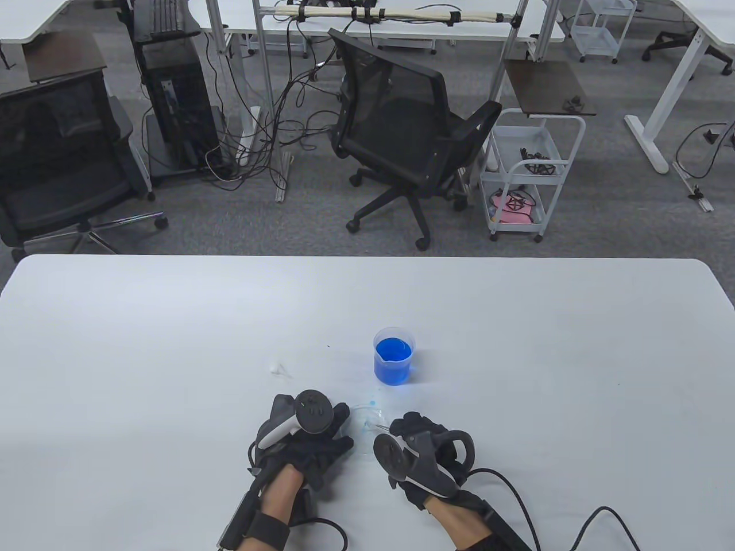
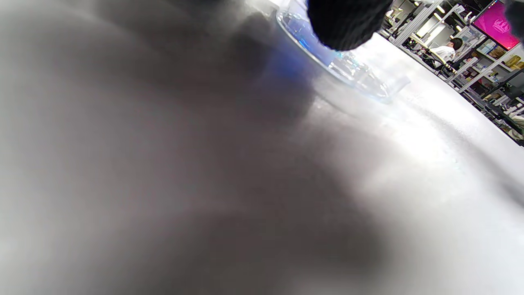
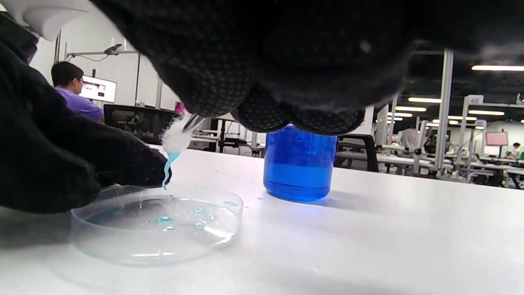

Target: Dip tweezers-held cotton tuft into dye solution and dot onto culture dish

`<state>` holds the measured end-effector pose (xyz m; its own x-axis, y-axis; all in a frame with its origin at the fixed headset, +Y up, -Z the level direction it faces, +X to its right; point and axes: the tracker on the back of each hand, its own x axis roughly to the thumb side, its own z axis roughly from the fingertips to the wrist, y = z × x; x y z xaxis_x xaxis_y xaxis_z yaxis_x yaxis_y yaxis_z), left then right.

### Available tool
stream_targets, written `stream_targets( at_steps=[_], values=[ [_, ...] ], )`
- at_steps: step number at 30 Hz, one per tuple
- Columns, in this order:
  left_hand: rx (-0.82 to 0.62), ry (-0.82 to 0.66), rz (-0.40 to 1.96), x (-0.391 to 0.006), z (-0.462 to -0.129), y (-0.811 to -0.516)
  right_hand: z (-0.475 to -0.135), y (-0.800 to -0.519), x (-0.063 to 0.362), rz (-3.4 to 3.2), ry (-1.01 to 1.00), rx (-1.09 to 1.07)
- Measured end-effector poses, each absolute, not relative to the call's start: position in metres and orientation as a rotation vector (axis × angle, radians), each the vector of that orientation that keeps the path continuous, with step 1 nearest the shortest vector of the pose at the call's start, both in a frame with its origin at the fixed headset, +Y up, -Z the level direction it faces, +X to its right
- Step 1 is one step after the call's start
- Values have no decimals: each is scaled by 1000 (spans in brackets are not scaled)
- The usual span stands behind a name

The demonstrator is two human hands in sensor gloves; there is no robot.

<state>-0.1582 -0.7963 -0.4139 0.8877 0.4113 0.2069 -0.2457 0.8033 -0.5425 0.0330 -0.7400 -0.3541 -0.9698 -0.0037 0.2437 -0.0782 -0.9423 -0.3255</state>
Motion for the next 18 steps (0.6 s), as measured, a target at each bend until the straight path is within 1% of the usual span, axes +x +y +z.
stream_targets(
  at_steps=[5,10,13,18],
  values=[
    [-532,-323,357,-158,-413,-796,-361,-757,22,3115,-449,428],
    [-532,-320,354,-157,-413,-797,-365,-766,19,3146,-415,443],
    [-533,-320,357,-157,-413,-797,-364,-764,20,3136,-422,433],
    [-535,-319,354,-157,-413,-797,-365,-749,25,3064,-510,376]
  ],
)
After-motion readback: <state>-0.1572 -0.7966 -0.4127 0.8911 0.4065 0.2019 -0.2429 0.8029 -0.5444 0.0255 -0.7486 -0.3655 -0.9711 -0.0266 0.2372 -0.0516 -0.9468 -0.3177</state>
